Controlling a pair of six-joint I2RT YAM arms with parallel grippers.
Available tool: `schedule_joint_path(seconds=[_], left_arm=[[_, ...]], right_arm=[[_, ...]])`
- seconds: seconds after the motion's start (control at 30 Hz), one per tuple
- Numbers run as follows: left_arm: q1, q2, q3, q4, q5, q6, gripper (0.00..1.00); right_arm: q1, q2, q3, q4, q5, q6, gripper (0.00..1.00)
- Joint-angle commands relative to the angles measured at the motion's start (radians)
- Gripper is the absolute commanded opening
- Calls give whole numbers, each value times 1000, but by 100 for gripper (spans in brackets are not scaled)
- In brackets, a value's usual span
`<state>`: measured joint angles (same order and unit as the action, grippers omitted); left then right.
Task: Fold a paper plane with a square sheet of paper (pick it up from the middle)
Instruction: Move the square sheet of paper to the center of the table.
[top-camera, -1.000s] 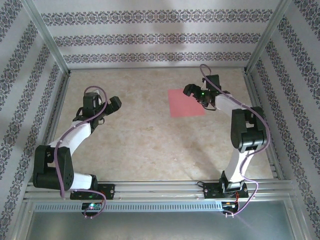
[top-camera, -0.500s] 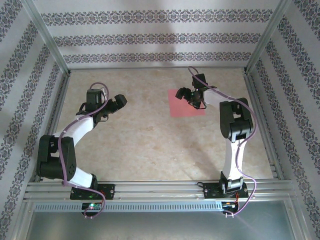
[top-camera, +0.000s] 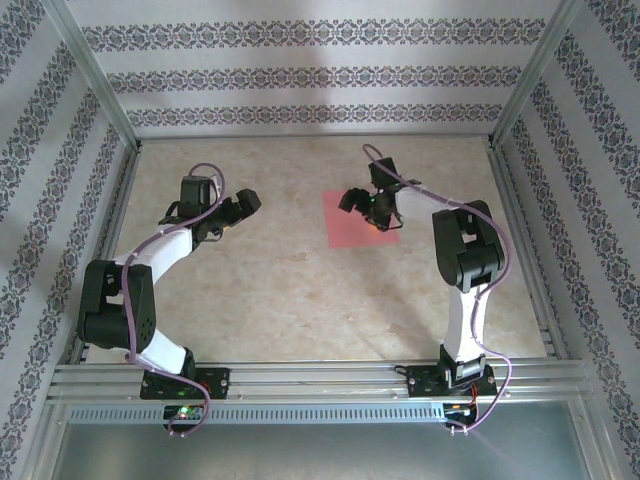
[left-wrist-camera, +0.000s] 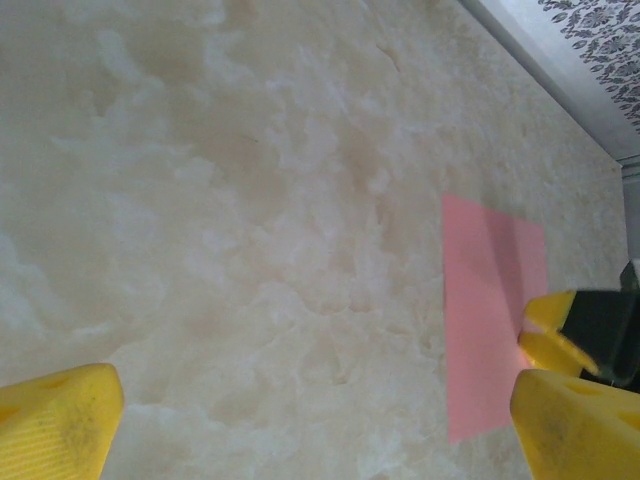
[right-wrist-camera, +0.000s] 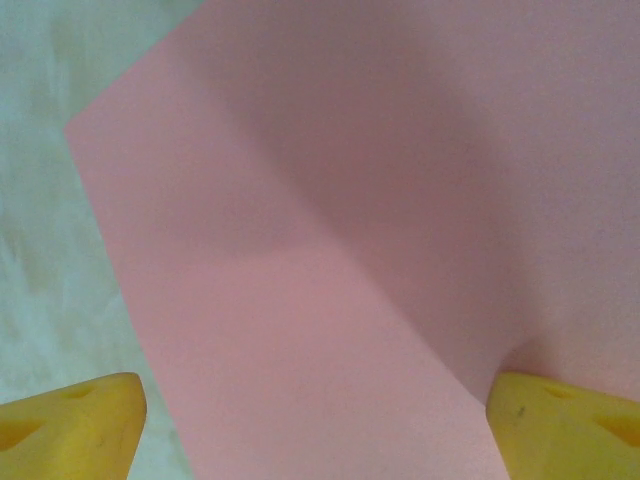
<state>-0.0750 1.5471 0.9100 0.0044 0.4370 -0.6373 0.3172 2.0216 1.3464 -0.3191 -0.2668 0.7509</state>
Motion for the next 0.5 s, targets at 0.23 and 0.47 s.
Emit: schedule_joint_path(seconds=[0.23,0.47], left_arm=[[-44,12,-19,-49,-38,-49,100],[-91,3,-23,-115,-75,-67,100]], right_arm=[[305,-147,-295,22,73,480,92],[334,-270,-322,116,34,539,91]])
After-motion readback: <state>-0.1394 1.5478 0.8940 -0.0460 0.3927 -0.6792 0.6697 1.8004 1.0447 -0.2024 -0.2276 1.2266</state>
